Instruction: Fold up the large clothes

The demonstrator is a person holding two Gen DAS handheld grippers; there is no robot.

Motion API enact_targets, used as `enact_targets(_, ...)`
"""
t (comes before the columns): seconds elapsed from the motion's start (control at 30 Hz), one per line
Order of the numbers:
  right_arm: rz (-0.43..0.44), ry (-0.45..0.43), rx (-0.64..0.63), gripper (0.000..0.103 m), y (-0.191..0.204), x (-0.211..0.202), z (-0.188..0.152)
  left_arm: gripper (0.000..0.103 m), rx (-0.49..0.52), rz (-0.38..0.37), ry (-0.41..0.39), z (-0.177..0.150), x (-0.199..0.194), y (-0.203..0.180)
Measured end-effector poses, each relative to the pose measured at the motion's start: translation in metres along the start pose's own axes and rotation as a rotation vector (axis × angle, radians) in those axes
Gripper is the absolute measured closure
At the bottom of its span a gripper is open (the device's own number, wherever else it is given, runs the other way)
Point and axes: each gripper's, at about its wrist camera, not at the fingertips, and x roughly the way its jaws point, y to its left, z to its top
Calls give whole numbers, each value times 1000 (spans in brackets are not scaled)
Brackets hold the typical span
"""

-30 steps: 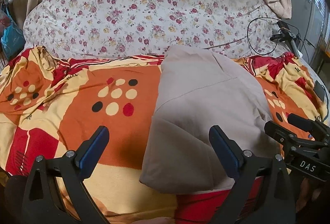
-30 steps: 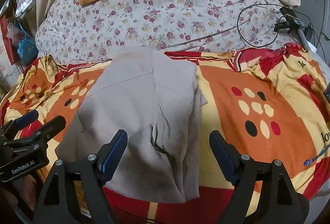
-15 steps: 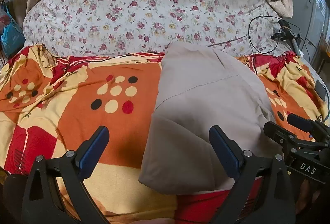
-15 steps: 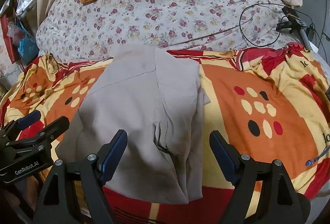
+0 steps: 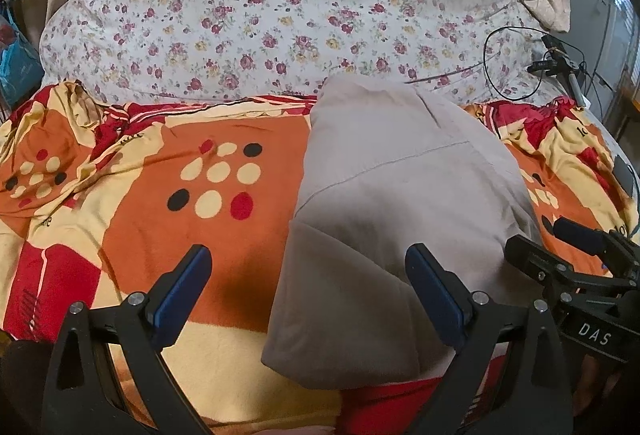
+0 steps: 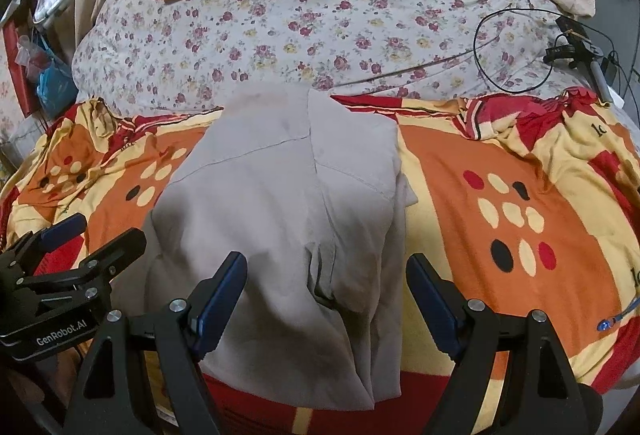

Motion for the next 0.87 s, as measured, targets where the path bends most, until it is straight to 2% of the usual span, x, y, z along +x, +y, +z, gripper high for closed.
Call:
enact_targets(0.37, 2, 15, 6, 20, -3, 8, 1, 5, -9, -3, 26, 1, 11, -1)
enact_targets(0.87, 11, 28, 7, 20, -7, 14, 2, 5, 27, -7, 11, 5, 14, -1)
